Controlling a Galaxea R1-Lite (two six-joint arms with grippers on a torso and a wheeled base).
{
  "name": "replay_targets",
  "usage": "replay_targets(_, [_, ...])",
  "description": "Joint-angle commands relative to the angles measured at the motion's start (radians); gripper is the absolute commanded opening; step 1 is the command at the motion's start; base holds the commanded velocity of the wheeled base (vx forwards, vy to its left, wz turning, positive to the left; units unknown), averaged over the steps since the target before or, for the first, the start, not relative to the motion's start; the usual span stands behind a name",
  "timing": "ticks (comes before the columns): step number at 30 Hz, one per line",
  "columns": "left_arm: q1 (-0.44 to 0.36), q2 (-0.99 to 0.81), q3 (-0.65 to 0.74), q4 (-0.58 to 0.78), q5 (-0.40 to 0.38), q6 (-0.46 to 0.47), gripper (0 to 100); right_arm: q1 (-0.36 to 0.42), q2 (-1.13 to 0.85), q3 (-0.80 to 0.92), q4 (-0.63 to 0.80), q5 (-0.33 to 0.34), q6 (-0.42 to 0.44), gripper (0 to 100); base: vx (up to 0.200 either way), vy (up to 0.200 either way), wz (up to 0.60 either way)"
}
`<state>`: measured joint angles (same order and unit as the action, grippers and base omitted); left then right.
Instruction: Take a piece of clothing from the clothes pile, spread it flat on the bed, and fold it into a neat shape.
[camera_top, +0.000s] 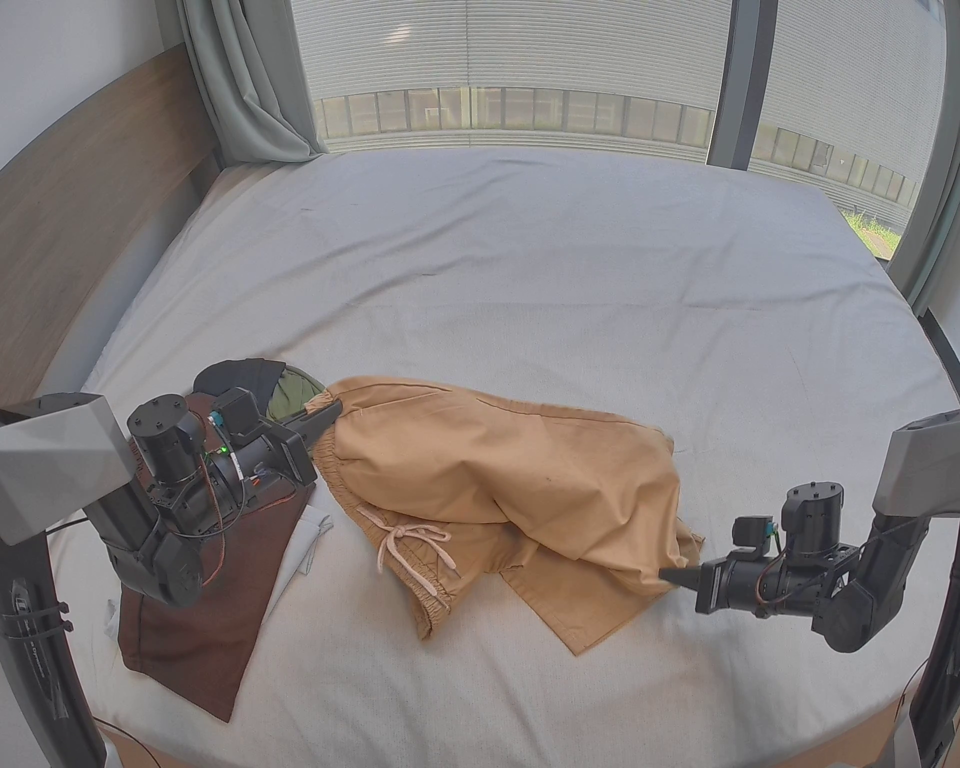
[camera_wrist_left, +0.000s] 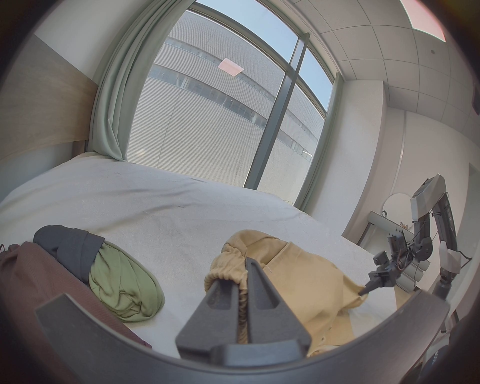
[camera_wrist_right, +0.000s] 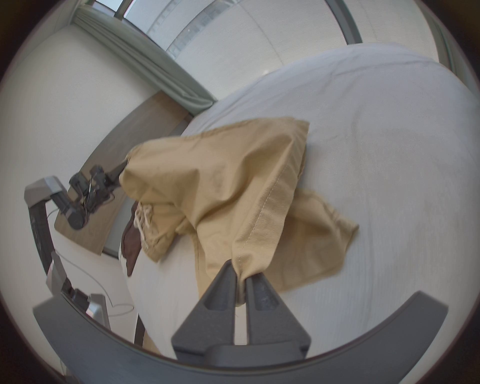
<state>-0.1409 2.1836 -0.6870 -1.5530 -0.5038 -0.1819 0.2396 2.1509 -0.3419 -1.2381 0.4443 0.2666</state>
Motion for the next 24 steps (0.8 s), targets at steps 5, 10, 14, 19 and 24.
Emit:
replay_targets(5, [0.012, 0.015, 0.000, -0.001, -0.004, 0.004, 0, 0.047, 0.001, 0.083, 0.100, 0.001, -0.113, 0, 0.000, 0.000, 0.00])
replay_targets(10, [0.012, 0.015, 0.004, -0.001, -0.005, 0.007, 0, 0.047, 0.040, 0.081, 0.083, 0.004, -0.119, 0, 0.000, 0.000, 0.00])
replay_targets(14, [0.010, 0.016, 0.009, -0.001, -0.010, 0.009, 0, 0.049, 0.053, 0.078, 0.083, 0.004, -0.119, 0, 0.000, 0.000, 0.00])
replay_targets(19, [0.007, 0.015, 0.009, -0.001, -0.010, 0.009, 0, 0.043, 0.060, 0.072, 0.081, 0.004, -0.121, 0, 0.000, 0.000, 0.00])
replay_targets(24, [0.009, 0.015, 0.007, -0.001, -0.010, 0.009, 0, 0.038, 0.053, 0.057, 0.037, 0.008, -0.110, 100, 0.000, 0.000, 0.00])
